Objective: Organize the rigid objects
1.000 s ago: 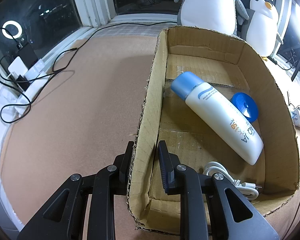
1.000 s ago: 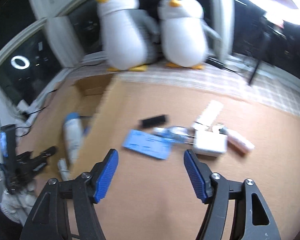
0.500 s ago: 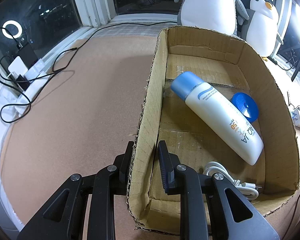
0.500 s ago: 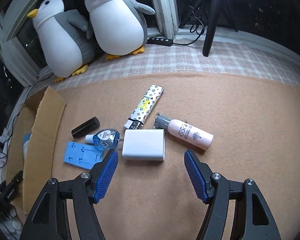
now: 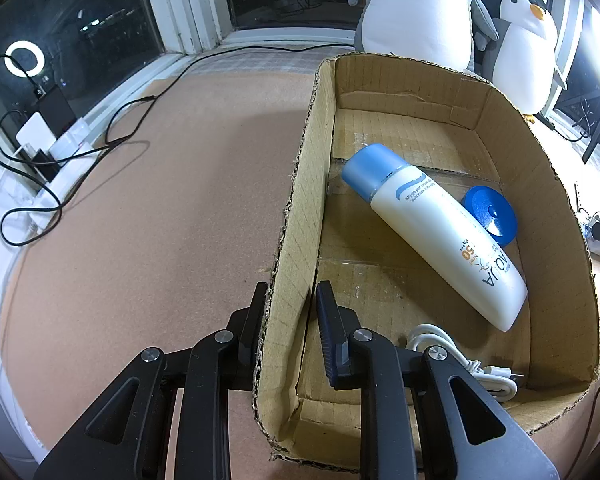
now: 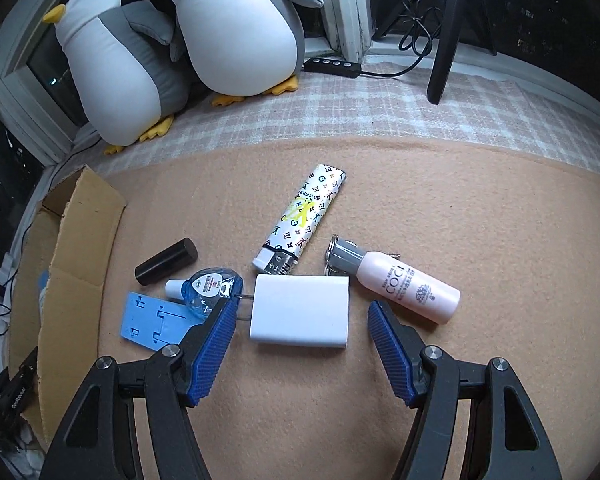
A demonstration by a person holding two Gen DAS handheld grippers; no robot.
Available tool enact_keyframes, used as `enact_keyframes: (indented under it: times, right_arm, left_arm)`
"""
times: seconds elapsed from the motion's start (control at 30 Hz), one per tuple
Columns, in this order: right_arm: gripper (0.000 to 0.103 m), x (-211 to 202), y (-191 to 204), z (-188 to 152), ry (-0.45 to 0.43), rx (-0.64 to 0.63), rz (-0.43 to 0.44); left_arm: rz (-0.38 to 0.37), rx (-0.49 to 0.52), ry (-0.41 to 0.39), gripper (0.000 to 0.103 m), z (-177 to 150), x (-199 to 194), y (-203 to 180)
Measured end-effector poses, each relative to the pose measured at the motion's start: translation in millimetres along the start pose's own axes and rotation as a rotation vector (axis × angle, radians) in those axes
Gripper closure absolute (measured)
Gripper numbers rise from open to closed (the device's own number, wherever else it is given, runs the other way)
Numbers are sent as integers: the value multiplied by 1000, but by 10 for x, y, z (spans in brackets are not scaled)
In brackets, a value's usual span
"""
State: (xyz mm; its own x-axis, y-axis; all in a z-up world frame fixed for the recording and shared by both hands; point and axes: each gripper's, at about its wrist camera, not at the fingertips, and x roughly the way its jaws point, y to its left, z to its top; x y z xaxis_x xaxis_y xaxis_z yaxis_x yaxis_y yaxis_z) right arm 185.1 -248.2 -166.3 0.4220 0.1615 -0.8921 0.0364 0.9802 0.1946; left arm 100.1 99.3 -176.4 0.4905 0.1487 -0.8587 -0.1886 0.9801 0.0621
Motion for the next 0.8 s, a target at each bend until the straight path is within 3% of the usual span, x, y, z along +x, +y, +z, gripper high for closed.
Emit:
enact_keyframes:
  times: [0.2, 0.33, 0.8]
  right_arm:
    - [46, 44, -2, 39, 16, -4, 9]
    - [56, 49, -12, 56, 25, -9, 18]
    - [57, -111, -120, -140, 28, -3, 47]
  left_arm:
    - [0, 0, 0, 83, -1, 0, 1]
    - [0, 0, 0, 83, 0, 0, 5]
    - [1, 1, 0, 83, -3, 0, 0]
